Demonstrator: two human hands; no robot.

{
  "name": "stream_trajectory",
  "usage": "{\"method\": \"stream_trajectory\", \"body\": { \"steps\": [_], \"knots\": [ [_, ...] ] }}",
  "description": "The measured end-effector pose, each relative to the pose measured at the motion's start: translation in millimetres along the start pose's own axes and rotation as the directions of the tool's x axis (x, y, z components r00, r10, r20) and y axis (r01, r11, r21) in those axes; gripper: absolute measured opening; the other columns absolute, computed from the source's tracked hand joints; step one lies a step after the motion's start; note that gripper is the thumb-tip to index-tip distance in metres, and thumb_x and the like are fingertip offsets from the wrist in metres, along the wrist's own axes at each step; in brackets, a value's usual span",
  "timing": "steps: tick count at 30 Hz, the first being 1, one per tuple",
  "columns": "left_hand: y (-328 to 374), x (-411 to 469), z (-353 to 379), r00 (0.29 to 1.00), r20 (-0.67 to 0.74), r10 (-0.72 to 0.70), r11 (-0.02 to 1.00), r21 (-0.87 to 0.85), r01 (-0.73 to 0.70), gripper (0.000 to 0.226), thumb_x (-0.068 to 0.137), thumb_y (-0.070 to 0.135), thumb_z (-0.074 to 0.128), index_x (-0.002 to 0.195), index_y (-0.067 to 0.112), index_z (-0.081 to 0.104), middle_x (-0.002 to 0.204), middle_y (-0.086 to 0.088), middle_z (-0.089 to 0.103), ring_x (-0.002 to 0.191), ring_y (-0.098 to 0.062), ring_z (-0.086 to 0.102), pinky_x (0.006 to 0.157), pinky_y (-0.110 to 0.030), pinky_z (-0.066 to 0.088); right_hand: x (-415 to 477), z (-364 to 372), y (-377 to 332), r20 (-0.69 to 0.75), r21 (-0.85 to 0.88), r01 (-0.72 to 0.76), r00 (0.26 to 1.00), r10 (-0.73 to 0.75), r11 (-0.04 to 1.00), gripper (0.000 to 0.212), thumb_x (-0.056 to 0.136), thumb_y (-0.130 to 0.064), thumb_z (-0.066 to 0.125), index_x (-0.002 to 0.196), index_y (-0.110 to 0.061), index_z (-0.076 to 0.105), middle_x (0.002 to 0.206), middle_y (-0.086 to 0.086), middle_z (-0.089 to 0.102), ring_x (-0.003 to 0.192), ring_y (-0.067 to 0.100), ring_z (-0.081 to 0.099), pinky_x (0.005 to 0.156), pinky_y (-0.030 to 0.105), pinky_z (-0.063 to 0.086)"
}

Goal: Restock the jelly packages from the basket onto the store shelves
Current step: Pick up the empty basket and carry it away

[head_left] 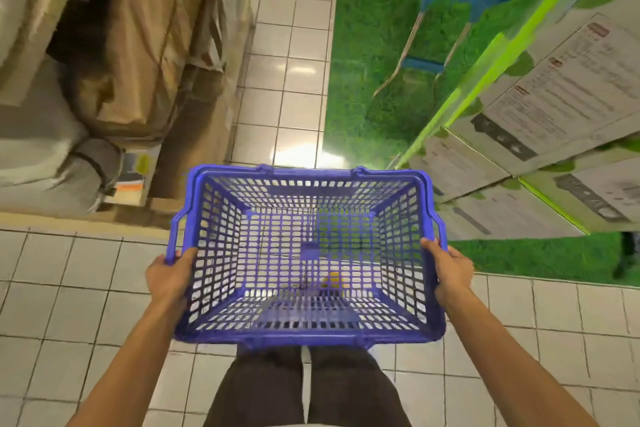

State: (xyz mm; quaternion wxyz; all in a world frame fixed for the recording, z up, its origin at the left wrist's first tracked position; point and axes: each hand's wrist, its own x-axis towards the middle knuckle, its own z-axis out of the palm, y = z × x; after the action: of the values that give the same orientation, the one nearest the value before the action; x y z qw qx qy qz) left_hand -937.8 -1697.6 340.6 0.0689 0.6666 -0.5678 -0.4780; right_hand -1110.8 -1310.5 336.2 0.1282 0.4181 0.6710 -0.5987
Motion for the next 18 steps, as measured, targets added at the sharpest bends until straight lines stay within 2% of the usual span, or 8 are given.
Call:
{"method": "stream_trajectory", "body": {
  "steps": [5,8,10,12,15,16,18],
  "knots": [
    [0.0,41.2,54.7,0.999,0.042,-0.018,1.0,0.024,0.017,0.02,0.084,0.014,0.072,0.069,0.013,0.058,0.068,-0.009,0.061,0.063,-0.022,0.056,0.06,-0.032,0.048,66.8,31.7,9.7,0.021,-0.014,-0.071,0.997,0.071,0.997,0.021,0.077,-0.008,0.079,0.068,-0.013,0.061,0.042,-0.01,0.06,0.035,0.001,0.052,0.035,0.013,0.041],
    [-7.9,76.2,90.9,0.999,0.04,-0.02,0.999,0.032,0.018,0.018,0.084,0.012,0.071,0.07,0.012,0.06,0.067,-0.007,0.06,0.067,-0.023,0.056,0.056,-0.031,0.046,108.7,54.4,28.9,0.031,-0.039,-0.1,0.994,0.101,0.994,0.024,0.077,-0.009,0.08,0.068,-0.012,0.058,0.042,-0.01,0.059,0.035,0.001,0.052,0.036,0.014,0.041],
    [-17.6,101.4,116.7,0.999,0.044,-0.021,0.999,0.047,0.019,0.011,0.084,0.013,0.071,0.077,0.007,0.064,0.069,-0.009,0.062,0.071,-0.023,0.058,0.062,-0.034,0.049,138.6,69.9,44.7,0.037,-0.039,-0.123,0.991,0.125,0.992,0.023,0.076,-0.009,0.08,0.069,-0.011,0.058,0.043,-0.007,0.06,0.037,0.004,0.054,0.039,0.018,0.046],
    [-32.6,125.5,143.3,0.999,0.038,-0.024,0.998,0.063,0.022,0.017,0.084,0.014,0.071,0.094,0.001,0.069,0.079,-0.014,0.066,0.075,-0.023,0.061,0.071,-0.038,0.053,168.1,84.7,63.0,0.034,-0.042,-0.152,0.988,0.154,0.987,0.02,0.075,-0.011,0.081,0.069,-0.01,0.062,0.047,-0.004,0.064,0.042,0.01,0.058,0.048,0.025,0.053],
    [-63.2,165.6,184.5,1.0,0.029,-0.009,0.997,0.081,0.006,0.022,0.085,0.015,0.07,0.1,-0.002,0.069,0.079,-0.013,0.064,0.073,-0.021,0.059,0.062,-0.026,0.05,215.4,103.8,99.1,0.013,-0.031,-0.169,0.986,0.169,0.985,0.019,0.072,-0.012,0.083,0.068,-0.011,0.064,0.051,-0.002,0.066,0.048,0.015,0.06,0.059,0.032,0.056],
    [-69.6,175.4,195.1,1.0,0.026,-0.003,0.995,0.097,0.0,0.023,0.086,0.016,0.07,0.1,-0.003,0.069,0.08,-0.012,0.064,0.074,-0.02,0.057,0.062,-0.026,0.047,225.7,108.0,107.2,0.012,-0.02,-0.171,0.985,0.171,0.985,0.019,0.072,-0.011,0.082,0.068,-0.011,0.064,0.051,-0.002,0.066,0.048,0.015,0.06,0.058,0.032,0.056],
    [-87.0,198.0,218.1,1.0,0.021,0.0,0.994,0.11,-0.003,0.025,0.086,0.017,0.071,0.101,-0.003,0.069,0.085,-0.012,0.063,0.08,-0.018,0.056,0.07,-0.03,0.044,250.2,119.1,128.5,0.005,0.008,-0.175,0.984,0.175,0.984,0.022,0.075,-0.009,0.08,0.065,-0.013,0.061,0.046,-0.005,0.062,0.041,0.01,0.058,0.046,0.025,0.052]
  ]
}}
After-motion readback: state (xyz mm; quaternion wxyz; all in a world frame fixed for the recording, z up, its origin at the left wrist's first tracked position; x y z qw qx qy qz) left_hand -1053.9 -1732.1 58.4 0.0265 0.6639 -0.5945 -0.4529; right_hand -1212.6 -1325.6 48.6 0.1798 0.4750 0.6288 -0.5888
